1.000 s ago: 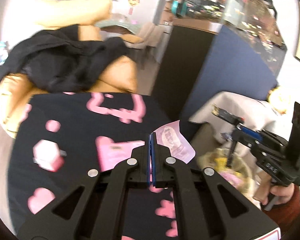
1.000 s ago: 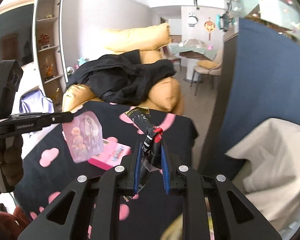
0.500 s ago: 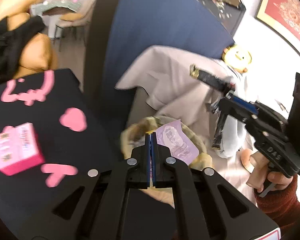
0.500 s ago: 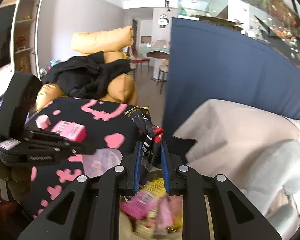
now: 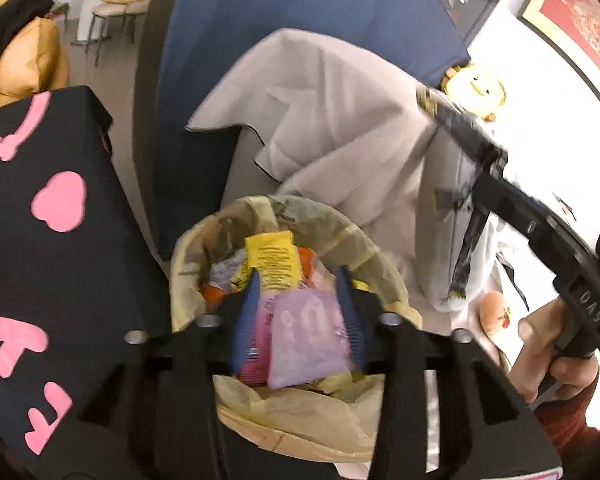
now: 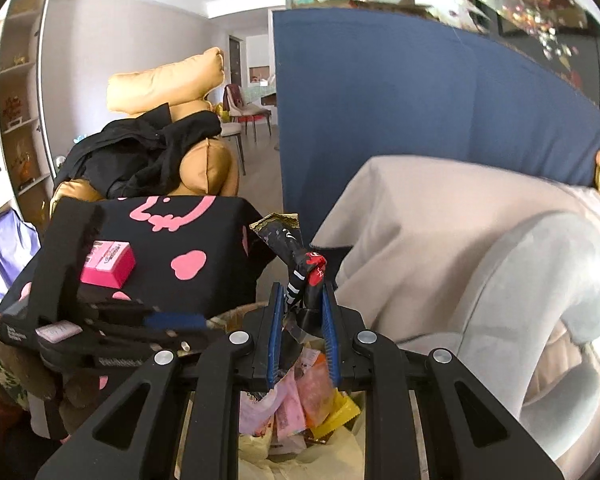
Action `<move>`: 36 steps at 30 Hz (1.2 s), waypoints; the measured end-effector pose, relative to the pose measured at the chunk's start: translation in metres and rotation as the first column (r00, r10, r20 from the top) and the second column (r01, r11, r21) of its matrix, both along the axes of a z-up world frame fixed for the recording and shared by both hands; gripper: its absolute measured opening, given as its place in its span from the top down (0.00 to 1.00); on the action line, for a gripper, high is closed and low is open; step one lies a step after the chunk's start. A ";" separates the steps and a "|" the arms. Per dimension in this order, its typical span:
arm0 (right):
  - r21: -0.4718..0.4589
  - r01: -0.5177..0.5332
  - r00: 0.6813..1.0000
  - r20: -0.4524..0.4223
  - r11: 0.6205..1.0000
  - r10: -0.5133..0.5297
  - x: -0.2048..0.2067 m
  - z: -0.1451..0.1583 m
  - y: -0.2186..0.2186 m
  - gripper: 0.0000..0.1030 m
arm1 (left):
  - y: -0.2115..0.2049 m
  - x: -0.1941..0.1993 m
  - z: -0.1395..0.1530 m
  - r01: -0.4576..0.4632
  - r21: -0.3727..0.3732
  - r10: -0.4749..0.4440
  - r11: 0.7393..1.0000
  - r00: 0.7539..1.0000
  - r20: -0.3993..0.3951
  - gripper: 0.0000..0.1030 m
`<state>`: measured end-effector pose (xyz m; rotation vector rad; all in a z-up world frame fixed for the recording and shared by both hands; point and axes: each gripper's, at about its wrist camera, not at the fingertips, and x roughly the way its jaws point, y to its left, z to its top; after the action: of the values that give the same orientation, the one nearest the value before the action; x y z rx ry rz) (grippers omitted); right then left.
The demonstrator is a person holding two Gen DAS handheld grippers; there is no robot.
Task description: Collect trash
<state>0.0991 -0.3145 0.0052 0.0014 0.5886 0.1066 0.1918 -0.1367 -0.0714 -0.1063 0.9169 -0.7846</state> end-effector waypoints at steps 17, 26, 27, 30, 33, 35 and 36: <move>0.120 0.004 0.981 -0.192 0.993 0.019 0.015 -0.083 0.016 0.80 | 0.111 -0.077 0.042 -0.291 0.144 0.260 0.946 0.944 0.204 0.23; 0.101 0.094 0.975 -0.212 0.990 -0.071 0.001 -0.093 0.020 0.59 | 0.155 -0.127 0.037 -0.468 0.150 0.419 0.871 0.867 0.271 0.19; 0.100 0.100 0.975 -0.206 0.990 -0.077 -0.002 -0.090 0.020 0.59 | 0.159 -0.129 0.038 -0.486 0.152 0.435 0.861 0.857 0.275 0.19; 0.135 0.096 0.981 -0.179 0.986 -0.071 -0.018 -0.075 0.024 0.59 | 0.169 -0.141 0.048 -0.532 0.132 0.475 0.837 0.824 0.308 0.19; 0.154 0.095 0.987 -0.142 0.984 -0.073 -0.042 -0.060 0.038 0.59 | 0.177 -0.152 0.055 -0.536 0.109 0.482 0.837 0.817 0.315 0.19; 0.179 0.074 0.991 -0.127 0.981 -0.051 -0.056 -0.053 0.049 0.59 | 0.181 -0.158 0.057 -0.538 0.106 0.484 0.836 0.815 0.319 0.19; 0.181 0.067 0.991 -0.123 0.981 -0.045 -0.061 -0.050 0.054 0.59 | 0.183 -0.160 0.058 -0.540 0.108 0.485 0.835 0.813 0.322 0.19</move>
<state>0.0379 -0.2604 -0.0448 0.2058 0.6953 0.1069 0.0318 0.0460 -0.0130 -0.0634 0.6391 -0.1874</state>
